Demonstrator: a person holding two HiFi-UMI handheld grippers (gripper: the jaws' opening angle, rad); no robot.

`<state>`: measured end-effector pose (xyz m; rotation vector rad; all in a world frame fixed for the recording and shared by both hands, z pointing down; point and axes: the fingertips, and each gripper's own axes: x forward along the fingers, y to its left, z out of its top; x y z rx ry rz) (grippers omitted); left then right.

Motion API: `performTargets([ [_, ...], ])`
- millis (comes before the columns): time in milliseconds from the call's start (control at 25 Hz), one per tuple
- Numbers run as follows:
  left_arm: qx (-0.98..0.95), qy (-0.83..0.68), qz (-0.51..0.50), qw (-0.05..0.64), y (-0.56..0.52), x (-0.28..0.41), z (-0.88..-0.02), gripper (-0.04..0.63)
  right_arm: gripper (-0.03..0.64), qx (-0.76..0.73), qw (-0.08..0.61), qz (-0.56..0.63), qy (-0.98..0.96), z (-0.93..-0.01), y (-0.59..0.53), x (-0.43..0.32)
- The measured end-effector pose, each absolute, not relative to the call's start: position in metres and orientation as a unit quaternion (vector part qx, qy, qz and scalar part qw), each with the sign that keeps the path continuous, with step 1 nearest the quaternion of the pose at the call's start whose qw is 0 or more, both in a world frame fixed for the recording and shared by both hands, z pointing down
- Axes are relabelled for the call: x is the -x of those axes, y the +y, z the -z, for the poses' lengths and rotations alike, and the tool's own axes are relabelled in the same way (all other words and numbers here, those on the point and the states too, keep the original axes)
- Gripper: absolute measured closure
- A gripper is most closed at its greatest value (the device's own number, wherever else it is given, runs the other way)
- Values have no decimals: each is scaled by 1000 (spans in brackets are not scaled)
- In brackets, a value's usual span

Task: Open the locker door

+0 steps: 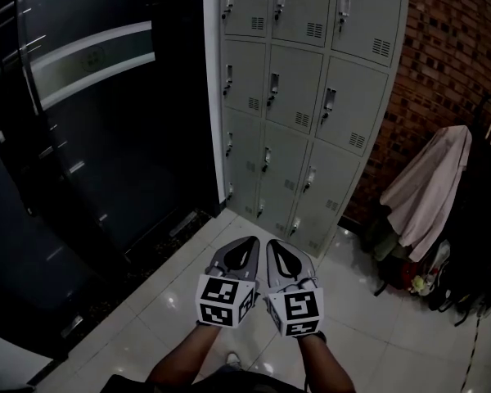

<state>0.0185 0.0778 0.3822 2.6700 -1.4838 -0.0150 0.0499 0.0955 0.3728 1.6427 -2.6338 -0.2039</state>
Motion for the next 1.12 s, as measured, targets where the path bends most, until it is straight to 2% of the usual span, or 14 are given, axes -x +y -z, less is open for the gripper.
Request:
performTargets([
  [520, -885, -464, 9, 46, -23, 22, -382, 591, 617, -549, 33, 71, -832, -378, -3, -12],
  [1120, -885, -465, -4, 30, -129, 11, -388, 591, 617, -548, 3, 87, -832, -370, -114, -22],
])
